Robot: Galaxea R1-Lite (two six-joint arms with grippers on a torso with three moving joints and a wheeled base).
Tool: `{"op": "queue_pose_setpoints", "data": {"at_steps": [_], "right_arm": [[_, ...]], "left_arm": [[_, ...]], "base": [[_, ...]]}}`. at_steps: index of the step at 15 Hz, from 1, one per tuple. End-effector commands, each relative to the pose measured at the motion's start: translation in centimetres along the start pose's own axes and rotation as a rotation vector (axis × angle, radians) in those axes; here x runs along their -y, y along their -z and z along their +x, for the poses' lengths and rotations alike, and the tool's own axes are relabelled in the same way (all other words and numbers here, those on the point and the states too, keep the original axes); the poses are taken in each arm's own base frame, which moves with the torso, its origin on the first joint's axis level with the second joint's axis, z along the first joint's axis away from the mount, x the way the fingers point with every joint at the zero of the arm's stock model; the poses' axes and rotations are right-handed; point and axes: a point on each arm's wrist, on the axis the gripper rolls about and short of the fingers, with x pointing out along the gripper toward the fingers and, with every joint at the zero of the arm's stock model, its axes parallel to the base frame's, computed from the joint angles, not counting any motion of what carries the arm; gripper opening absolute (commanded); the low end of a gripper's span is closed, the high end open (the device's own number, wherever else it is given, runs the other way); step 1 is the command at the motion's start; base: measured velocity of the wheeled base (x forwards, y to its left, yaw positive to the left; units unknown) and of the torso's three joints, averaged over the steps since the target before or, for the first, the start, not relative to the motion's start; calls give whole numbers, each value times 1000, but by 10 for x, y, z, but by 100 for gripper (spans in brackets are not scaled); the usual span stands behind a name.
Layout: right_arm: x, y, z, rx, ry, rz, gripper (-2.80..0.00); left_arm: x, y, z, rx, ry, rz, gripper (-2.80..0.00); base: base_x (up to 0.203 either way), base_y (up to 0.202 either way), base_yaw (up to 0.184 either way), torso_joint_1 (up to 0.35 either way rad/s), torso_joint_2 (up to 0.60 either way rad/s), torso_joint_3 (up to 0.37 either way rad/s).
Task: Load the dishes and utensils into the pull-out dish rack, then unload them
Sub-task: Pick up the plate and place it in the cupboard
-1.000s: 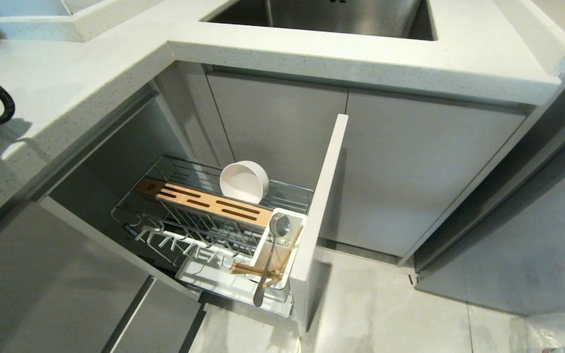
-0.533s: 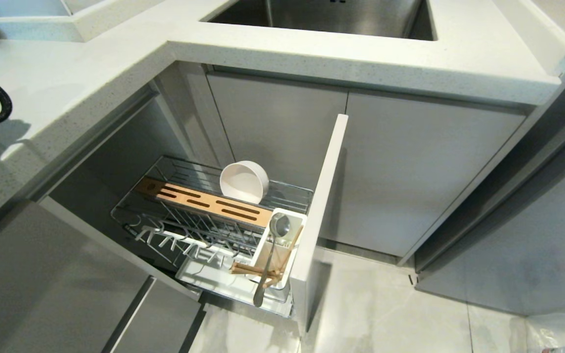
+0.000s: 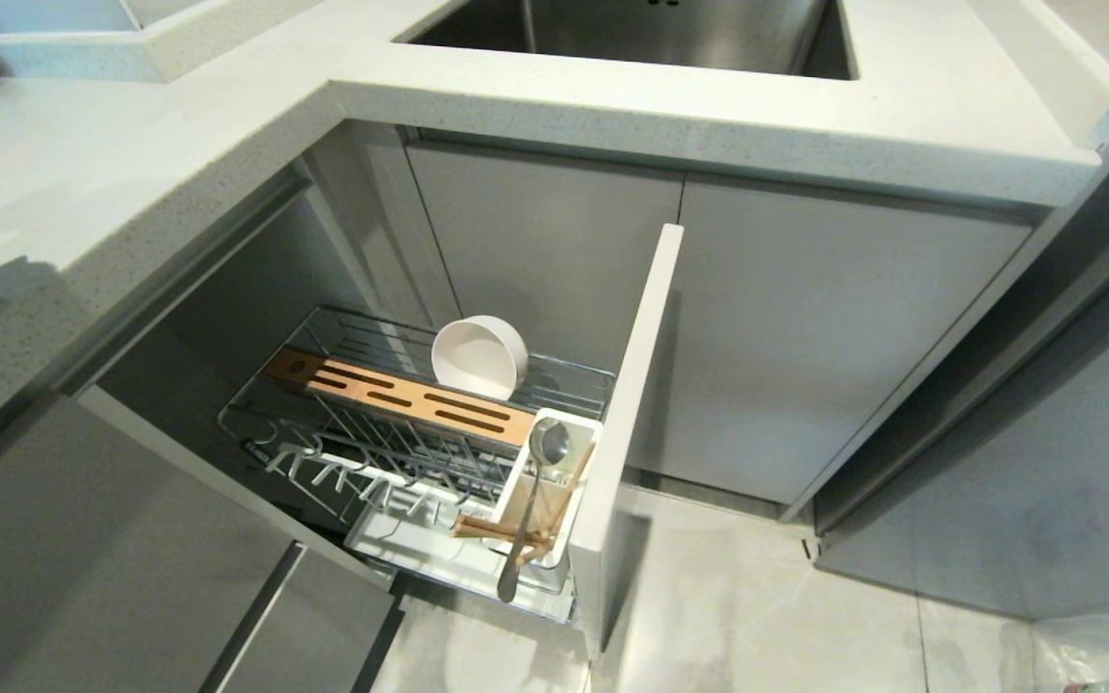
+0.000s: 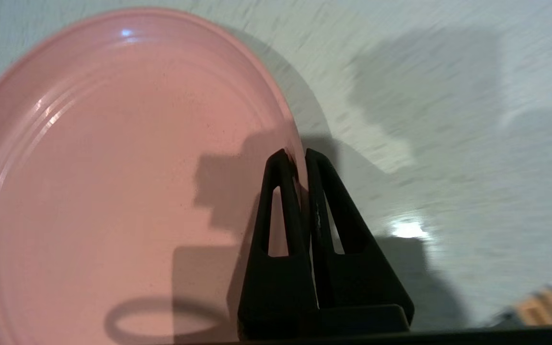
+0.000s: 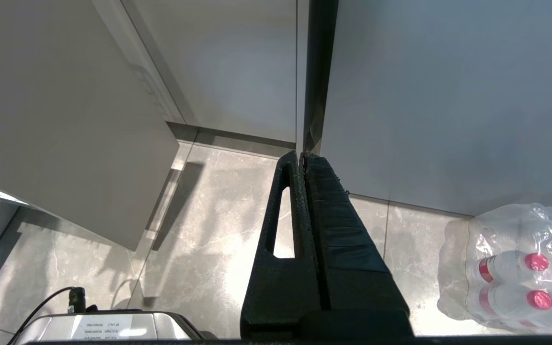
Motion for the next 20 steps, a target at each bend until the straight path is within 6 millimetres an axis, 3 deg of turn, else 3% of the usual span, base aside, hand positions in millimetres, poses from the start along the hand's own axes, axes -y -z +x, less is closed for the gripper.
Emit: {"op": "queue_pose_setpoints", "data": {"at_steps": [1,8,11,16,20], "right_arm": [[0,0,0,-1,0,0,-280],[0,0,0,-1,0,0,-280],[0,0,0,-1,0,0,-280],[0,0,0,-1,0,0,-280],[0,0,0,-1,0,0,-280]], "left_arm": [[-7,-9,-20,86,55,-70,-280],[-26,-59,-69,524,205,-452,-280],[-24,-66,-86,602,287,-485,-280],[-6,-65,-118,585,591,-591,-280],[13,-50,-151,450,909,-673,-280]], "base": [[0,0,0,0,0,0],[0,0,0,0,0,0],[0,0,0,0,0,0],[0,0,0,0,0,0],[0,0,0,0,0,0]]}}
